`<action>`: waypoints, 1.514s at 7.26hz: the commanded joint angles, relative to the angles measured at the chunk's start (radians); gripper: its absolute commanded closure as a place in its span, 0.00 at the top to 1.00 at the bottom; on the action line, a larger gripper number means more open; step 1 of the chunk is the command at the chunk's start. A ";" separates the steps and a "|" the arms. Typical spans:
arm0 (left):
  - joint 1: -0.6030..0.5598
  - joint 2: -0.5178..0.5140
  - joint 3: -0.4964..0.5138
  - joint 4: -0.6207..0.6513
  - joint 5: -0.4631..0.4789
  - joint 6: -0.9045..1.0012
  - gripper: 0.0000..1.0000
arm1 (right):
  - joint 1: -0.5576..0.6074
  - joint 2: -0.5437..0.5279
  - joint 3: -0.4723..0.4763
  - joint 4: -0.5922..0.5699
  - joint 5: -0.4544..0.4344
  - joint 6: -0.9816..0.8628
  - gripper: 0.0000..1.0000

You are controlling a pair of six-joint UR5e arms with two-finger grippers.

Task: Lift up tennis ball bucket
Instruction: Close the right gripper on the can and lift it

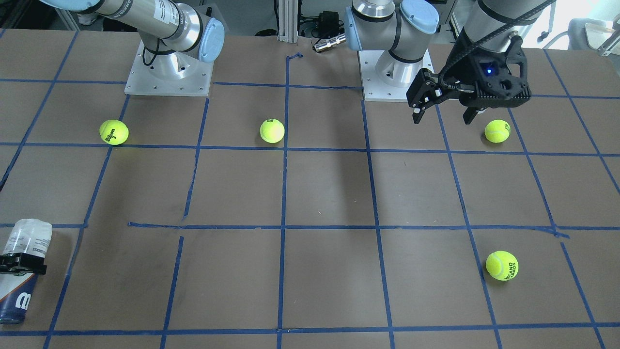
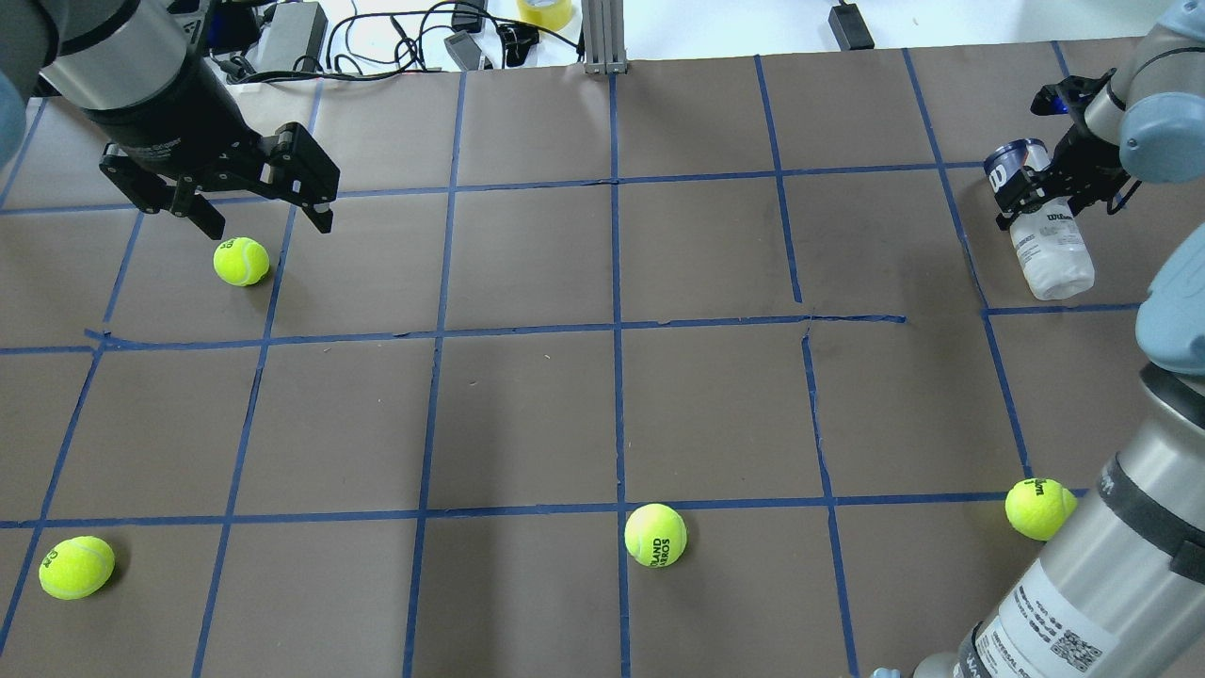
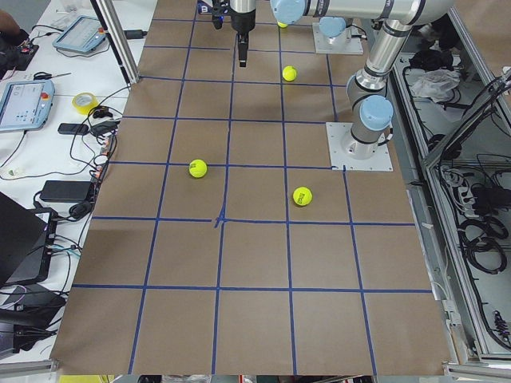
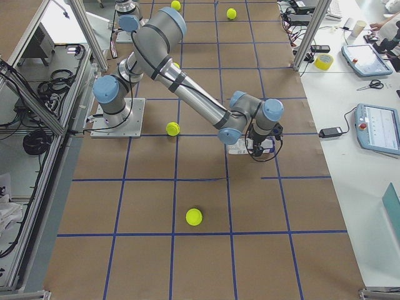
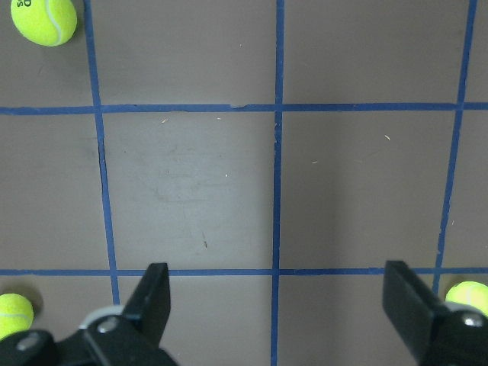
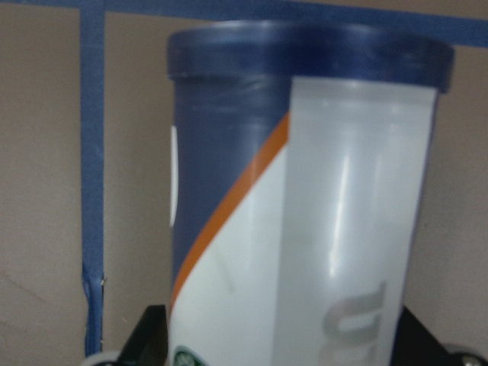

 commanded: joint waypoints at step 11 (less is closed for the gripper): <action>0.009 0.000 0.002 0.002 -0.002 -0.001 1.00 | 0.242 -0.129 0.001 0.055 -0.022 -0.228 0.66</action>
